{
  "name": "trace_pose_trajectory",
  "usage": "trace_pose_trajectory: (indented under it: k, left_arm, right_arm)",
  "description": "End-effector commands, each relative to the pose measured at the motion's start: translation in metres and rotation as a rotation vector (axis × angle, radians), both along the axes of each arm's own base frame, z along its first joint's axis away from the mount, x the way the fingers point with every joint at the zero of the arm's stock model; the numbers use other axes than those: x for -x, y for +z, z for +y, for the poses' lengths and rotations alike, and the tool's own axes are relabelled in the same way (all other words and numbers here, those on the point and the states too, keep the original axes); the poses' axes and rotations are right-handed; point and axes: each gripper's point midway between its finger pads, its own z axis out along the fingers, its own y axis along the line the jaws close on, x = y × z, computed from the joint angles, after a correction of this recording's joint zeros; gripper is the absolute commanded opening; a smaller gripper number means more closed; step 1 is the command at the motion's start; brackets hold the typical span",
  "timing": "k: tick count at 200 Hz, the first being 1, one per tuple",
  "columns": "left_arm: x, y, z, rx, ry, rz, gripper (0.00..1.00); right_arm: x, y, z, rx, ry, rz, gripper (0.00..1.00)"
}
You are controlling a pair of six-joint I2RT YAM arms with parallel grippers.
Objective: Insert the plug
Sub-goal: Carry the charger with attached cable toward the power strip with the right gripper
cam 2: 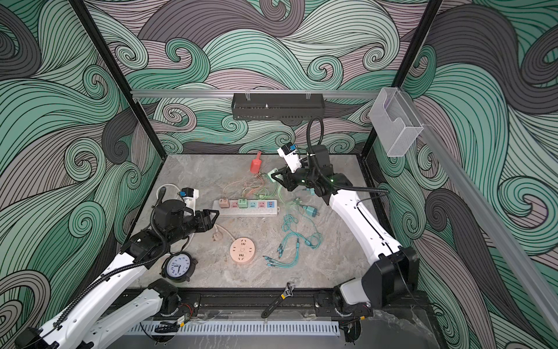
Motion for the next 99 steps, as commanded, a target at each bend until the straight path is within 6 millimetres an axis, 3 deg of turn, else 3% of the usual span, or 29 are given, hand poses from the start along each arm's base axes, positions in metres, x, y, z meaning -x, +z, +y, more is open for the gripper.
trace_pose_trajectory:
  k: [1, 68, 84, 99]
  left_arm:
    - [0.001, -0.007, 0.012, -0.027, 0.047, 0.019, 0.59]
    - [-0.012, -0.032, 0.029, 0.000, 0.153, 0.082, 0.58]
    - [-0.016, -0.038, 0.031, 0.013, 0.167, 0.097, 0.58]
    - [-0.022, -0.042, 0.036, 0.011, 0.194, 0.111, 0.59]
  right_arm:
    - [-0.016, 0.013, 0.003, 0.034, 0.038, -0.084, 0.21]
    - [-0.080, 0.024, 0.032, 0.033, 0.082, -0.124, 0.20]
    - [-0.085, 0.014, 0.038, 0.030, 0.112, -0.099, 0.19]
    - [-0.085, -0.007, 0.042, 0.048, 0.153, -0.075, 0.20]
